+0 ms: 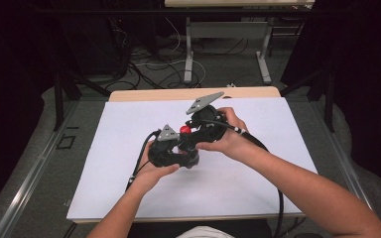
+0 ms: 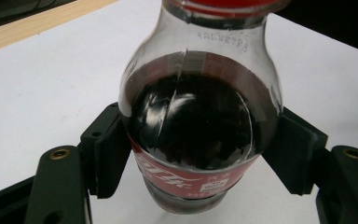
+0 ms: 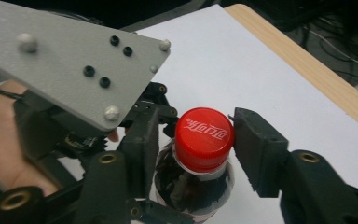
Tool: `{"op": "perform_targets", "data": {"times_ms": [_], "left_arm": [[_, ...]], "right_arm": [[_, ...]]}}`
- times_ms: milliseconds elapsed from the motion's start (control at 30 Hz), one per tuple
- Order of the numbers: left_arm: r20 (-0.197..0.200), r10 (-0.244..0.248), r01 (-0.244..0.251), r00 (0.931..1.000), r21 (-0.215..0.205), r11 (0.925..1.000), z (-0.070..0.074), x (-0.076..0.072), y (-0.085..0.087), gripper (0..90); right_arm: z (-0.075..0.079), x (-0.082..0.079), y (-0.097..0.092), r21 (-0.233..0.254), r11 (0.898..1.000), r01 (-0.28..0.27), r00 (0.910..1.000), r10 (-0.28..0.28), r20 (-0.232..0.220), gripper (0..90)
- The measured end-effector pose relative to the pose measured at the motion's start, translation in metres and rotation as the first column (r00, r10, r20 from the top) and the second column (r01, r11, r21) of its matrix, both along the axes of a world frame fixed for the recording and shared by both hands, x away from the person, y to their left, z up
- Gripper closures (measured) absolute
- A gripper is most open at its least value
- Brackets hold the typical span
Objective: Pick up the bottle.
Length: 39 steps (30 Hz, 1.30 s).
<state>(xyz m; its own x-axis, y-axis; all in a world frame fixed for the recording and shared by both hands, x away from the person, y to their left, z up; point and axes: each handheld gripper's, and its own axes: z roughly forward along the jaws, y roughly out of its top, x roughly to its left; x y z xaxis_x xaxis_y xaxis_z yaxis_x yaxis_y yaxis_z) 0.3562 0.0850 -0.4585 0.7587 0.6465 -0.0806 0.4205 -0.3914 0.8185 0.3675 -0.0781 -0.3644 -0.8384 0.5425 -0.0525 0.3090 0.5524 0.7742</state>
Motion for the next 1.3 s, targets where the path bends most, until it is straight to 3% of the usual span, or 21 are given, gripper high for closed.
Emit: {"op": "perform_targets", "data": {"times_ms": [100,200,300,367,400,467,500,600,633,700,733,767,833,867,900,1000,1033,1167,1267,1300], "left_arm": [[0.002,0.002,-0.002,1.0,0.007,1.0,0.0,-0.001,0.0,30.4],[0.005,-0.009,0.009,0.9999,0.025,0.9997,0.001,0.0,0.001,30.4],[-0.004,-0.014,0.015,0.9999,0.019,0.9997,0.0,-0.001,0.0,30.4],[-0.013,-0.036,0.037,0.9993,0.032,0.9988,0.001,-0.001,0.001,30.4],[0.002,-0.03,0.03,0.9996,0.023,0.9993,0.0,-0.001,0.0,30.4],[0.0,-0.038,0.038,0.9993,0.017,0.9991,0.0,-0.002,-0.001,30.4],[0.005,-0.043,0.042,0.9991,0.019,0.9989,0.0,-0.002,-0.001,30.4],[0.004,-0.061,0.061,0.9981,0.028,0.9977,0.0,-0.003,-0.002,30.4],[0.003,-0.062,0.062,0.9981,0.03,0.9976,-0.001,-0.004,-0.003,30.4],[-0.015,-0.067,0.067,0.9976,0.023,0.9975,-0.001,-0.005,-0.004,30.4],[-0.009,-0.07,0.07,0.9975,0.031,0.9971,-0.001,-0.004,-0.004,30.4],[-0.009,-0.064,0.064,0.9979,0.031,0.9975,-0.001,-0.004,-0.004,30.4],[-0.01,-0.058,0.059,0.9982,0.028,0.9979,-0.001,-0.004,-0.003,30.3],[-0.007,-0.064,0.065,0.9979,0.04,0.9971,0.001,-0.002,-0.002,30.4],[0.007,-0.044,0.043,0.999,0.034,0.9985,0.0,-0.002,-0.002,30.4],[0.006,-0.022,0.022,0.9997,0.031,0.9993,0.0,-0.001,0.0,30.4],[0.006,-0.015,0.015,0.9999,0.03,0.9994,0.0,-0.001,0.001,30.3],[0.007,-0.007,0.007,0.9999,0.024,0.9997,0.001,-0.001,0.001,30.4],[0.0,-0.017,0.017,0.9999,0.047,0.9987,0.002,-0.002,0.0,30.4],[0.01,-0.006,0.005,0.9999,0.033,0.9994,0.0,-0.002,-0.001,30.4]], "right_arm": [[-0.001,0.0,0.0,0.005,0.999,0.032,0.9995,-0.032,-0.004,60.0],[-0.001,0.002,-0.001,0.023,1.0,0.015,0.9998,-0.015,-0.012,60.5],[-0.001,0.007,-0.004,0.011,0.999,-0.037,0.9991,0.037,-0.021,60.8],[0.001,0.012,-0.007,-0.009,0.994,-0.106,0.9934,0.106,-0.044,60.9],[0.002,0.015,-0.008,-0.011,0.99,-0.139,0.9889,0.138,-0.054,60.9],[0.004,0.023,-0.011,-0.023,0.974,-0.224,0.9723,0.222,-0.073,60.9],[0.004,0.026,-0.012,-0.03,0.963,-0.267,0.9627,0.265,-0.055,60.9],[0.004,0.038,-0.017,-0.031,0.91,-0.414,0.9094,0.411,-0.061,60.8],[0.003,0.04,-0.019,-0.041,0.883,-0.468,0.8833,0.466,-0.055,60.7],[0.003,0.044,-0.022,-0.035,0.865,-0.501,0.8645,0.499,-0.062,60.5],[0.002,0.045,-0.022,-0.048,0.845,-0.532,0.8464,0.531,-0.043,60.1],[0.002,0.045,-0.022,-0.056,0.846,-0.531,0.8474,0.53,-0.032,57.9],[0.003,0.042,-0.021,-0.039,0.88,-0.473,0.881,0.473,-0.022,47.5],[0.003,0.04,-0.02,-0.032,0.894,-0.448,0.8941,0.448,-0.016,46.5],[0.003,0.037,-0.019,-0.035,0.915,-0.401,0.9158,0.402,0.0,45.2],[0.003,0.025,-0.016,-0.038,0.959,-0.281,0.9597,0.281,0.0,45.9],[0.003,0.021,-0.015,-0.037,0.969,-0.245,0.9694,0.245,0.009,45.9],[0.0,0.007,-0.011,0.023,0.992,-0.125,0.9921,0.125,-0.002,48.3],[-0.002,0.004,-0.009,0.044,0.997,-0.07,0.9975,0.07,-0.008,52.8],[-0.003,0.004,-0.008,0.043,0.997,-0.058,0.9982,0.059,-0.011,54.9]]}}
